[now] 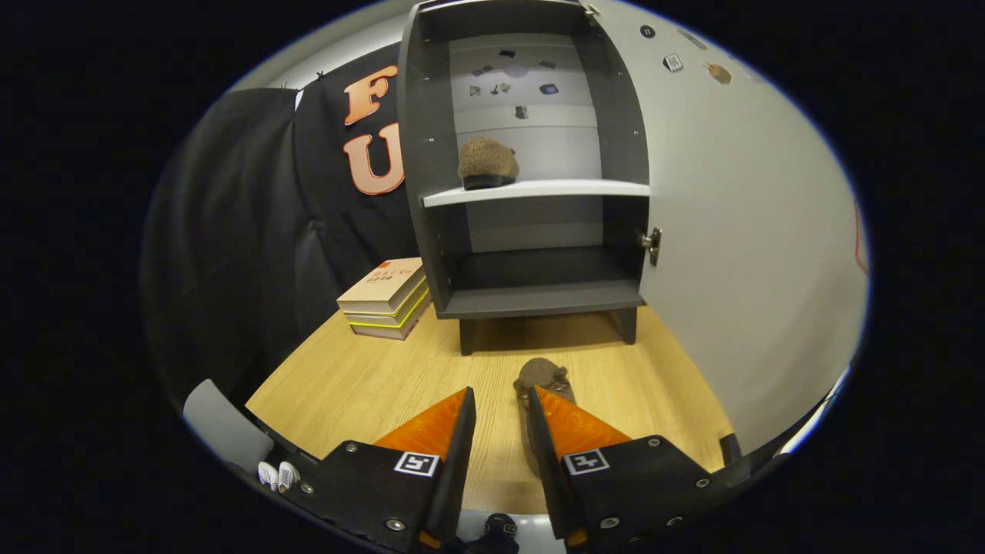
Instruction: Open the shoe cabinet door, grab the shoes and put them into the shoe cabinet, then close the shoe cabinet door.
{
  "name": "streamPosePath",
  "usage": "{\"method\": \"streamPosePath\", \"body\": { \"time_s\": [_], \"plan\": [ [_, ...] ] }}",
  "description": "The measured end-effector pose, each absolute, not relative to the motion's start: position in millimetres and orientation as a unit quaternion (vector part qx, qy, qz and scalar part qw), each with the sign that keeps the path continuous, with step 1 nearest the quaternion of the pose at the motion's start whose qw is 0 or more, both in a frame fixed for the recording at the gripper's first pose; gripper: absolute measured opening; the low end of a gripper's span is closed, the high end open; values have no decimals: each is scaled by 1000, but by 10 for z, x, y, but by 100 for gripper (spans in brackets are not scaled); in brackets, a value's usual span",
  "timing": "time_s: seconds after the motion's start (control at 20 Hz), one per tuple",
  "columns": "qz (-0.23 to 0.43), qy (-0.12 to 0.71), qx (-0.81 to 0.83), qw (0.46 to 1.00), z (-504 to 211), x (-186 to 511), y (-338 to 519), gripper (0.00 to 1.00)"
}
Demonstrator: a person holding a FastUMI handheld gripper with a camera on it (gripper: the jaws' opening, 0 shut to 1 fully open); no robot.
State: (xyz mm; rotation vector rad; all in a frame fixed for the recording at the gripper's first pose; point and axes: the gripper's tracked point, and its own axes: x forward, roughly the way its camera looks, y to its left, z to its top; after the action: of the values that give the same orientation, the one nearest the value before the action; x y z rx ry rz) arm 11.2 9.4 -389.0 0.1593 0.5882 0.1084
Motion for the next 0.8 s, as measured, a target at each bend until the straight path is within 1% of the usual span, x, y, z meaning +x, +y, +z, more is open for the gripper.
{"method": "streamPosePath", "body": {
  "time_s": [0.15, 0.4, 0.65, 0.8],
  "plan": [
    [47, 288, 81, 953, -4212, 336, 40, 44],
    [53, 343, 81, 934, -4902, 434, 56, 44],
    [53, 380, 90, 919, -5334, 554, 101, 36],
    [47, 385, 100, 916, -5463, 651, 108, 34]
  ]
}}
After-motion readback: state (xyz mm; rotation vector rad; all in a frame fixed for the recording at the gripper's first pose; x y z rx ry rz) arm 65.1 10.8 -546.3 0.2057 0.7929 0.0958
